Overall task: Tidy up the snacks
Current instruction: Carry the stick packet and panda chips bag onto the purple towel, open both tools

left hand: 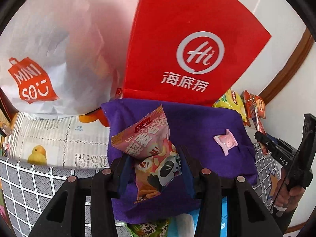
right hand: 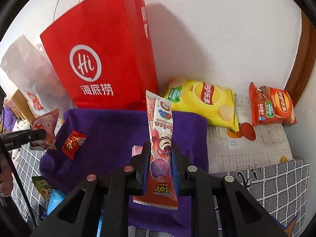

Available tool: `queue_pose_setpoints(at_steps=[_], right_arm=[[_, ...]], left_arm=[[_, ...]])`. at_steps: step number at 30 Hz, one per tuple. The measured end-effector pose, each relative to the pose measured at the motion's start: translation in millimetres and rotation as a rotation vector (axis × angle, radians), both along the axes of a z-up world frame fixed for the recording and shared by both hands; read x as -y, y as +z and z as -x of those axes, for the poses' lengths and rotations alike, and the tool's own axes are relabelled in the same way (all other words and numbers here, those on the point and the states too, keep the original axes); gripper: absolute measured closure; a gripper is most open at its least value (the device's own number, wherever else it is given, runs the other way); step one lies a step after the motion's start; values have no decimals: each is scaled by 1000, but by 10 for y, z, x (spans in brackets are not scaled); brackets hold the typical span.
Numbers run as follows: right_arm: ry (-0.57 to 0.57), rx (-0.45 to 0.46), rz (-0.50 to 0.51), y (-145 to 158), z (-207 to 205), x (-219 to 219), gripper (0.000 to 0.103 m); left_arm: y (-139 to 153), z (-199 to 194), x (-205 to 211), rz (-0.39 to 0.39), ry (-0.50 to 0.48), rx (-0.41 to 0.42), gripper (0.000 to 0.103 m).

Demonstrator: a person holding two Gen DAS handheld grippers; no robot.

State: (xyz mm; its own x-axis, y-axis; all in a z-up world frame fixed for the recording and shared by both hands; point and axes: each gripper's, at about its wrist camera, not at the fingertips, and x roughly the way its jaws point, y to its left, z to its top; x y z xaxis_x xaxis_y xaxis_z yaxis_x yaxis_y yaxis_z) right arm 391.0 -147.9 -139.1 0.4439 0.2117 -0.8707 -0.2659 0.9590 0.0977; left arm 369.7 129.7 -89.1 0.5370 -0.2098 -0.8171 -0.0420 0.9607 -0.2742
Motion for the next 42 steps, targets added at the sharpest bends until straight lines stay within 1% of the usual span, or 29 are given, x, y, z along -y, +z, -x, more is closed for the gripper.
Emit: queue_pose_setpoints(at_steps=[6,14,17,19,26,30,32,34,36,37,38,39,42], right_arm=[[6,-59,29,-192,-45,-42,83],[10,-102,69,-341,-72,-69,83],[15,-114,83,-382,-78,-80,83],[17,-127,86,-416,-89,-86,83],[23,-161,102,-523,-110,-123,81],[44,-140,124,-500,-77,-195,77],[49,-134,118,-469,-57,-216,72],[48,-115,103,-410,-34,-228,63],[41,-85,94,-323,-13,-232,60],[36,-71,89,-278,2,-233,56],[30,-62,81,-234,12,-233,54],[21,-51,69,-182,27,-232,51],[7,-5,51,-4,83,-246,47]], left_arm=[[-124,-58,-69,13,16,-48,59],[-273,-104,116,10,-35,-104,59],[-327,-112,184,24,-68,-131,59],[-365,-114,193,30,-63,-154,59],[-374,-105,264,9,-80,-161,59],[-370,-101,301,5,-101,-164,59],[-358,-95,307,-5,-109,-169,59],[-366,-99,325,-14,-115,-176,59],[-381,-111,325,-13,-113,-191,56],[-386,-121,348,-8,-115,-196,50],[-384,-127,364,-3,-116,-197,40],[-365,-122,362,-1,-113,-192,37],[-251,-75,361,-19,-104,-158,34]])
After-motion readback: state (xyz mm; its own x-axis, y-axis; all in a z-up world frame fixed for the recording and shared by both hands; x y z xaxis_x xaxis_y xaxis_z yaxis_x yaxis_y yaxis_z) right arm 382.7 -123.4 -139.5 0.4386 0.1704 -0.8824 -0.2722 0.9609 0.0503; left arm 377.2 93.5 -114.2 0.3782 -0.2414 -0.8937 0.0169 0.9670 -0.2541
